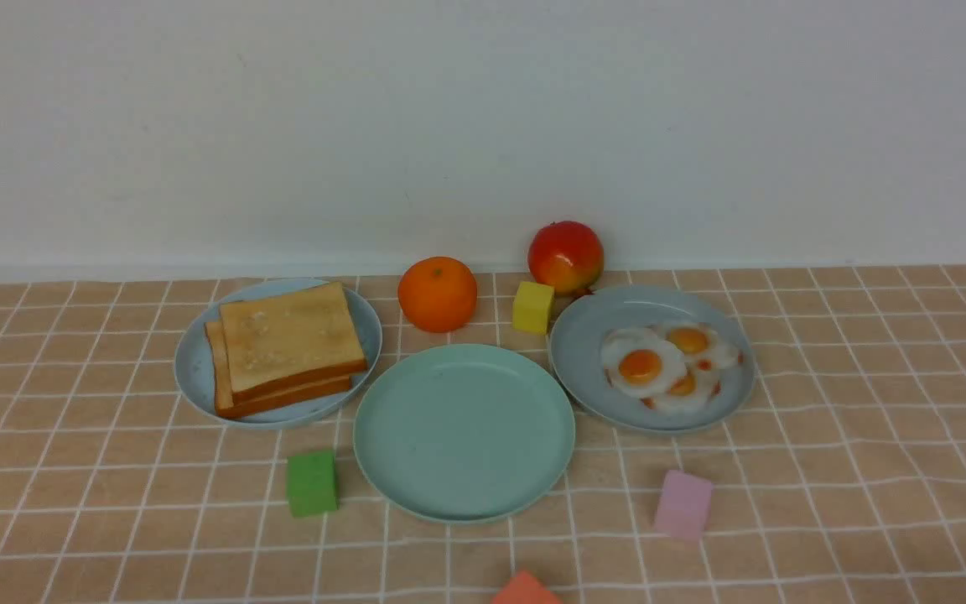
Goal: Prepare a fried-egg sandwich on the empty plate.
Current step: Use the left arm to grab a slice of bread, then use the left arm to put a slice of bread into the empty plate in the middle, then use the right arm to grab a fried egg
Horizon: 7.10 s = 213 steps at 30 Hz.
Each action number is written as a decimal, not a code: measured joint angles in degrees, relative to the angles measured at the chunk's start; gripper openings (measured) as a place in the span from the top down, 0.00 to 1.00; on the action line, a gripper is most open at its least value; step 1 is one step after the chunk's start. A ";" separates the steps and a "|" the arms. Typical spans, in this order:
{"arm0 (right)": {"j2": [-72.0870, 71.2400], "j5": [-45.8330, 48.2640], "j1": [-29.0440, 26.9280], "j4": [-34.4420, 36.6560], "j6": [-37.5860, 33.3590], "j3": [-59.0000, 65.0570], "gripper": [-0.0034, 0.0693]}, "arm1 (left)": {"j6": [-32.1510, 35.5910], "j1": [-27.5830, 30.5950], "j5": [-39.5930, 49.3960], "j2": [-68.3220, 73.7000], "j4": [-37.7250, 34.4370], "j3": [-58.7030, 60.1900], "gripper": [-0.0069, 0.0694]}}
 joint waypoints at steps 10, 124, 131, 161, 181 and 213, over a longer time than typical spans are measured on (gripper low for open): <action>0.00 0.00 0.00 0.00 0.00 0.00 0.62 | 0.00 0.00 0.00 0.00 0.00 0.00 0.60; 48.83 26.45 11.19 28.06 -2.15 -51.43 0.62 | -6.80 0.00 12.12 89.80 -25.08 -62.87 0.60; 49.17 27.98 11.95 32.38 -8.59 -51.43 0.62 | -3.48 0.00 11.70 101.79 -23.90 -73.90 0.60; 49.17 31.30 11.95 32.45 -8.85 -51.43 0.62 | 2.58 0.00 10.09 111.11 -25.24 -77.79 0.90; 49.28 31.44 11.95 32.33 -8.90 -51.43 0.62 | 15.21 -13.45 15.33 105.21 -41.73 -73.43 0.90; 67.34 16.50 11.95 30.48 -5.48 -54.17 0.42 | 20.69 -13.70 40.48 96.66 -35.38 -89.65 0.30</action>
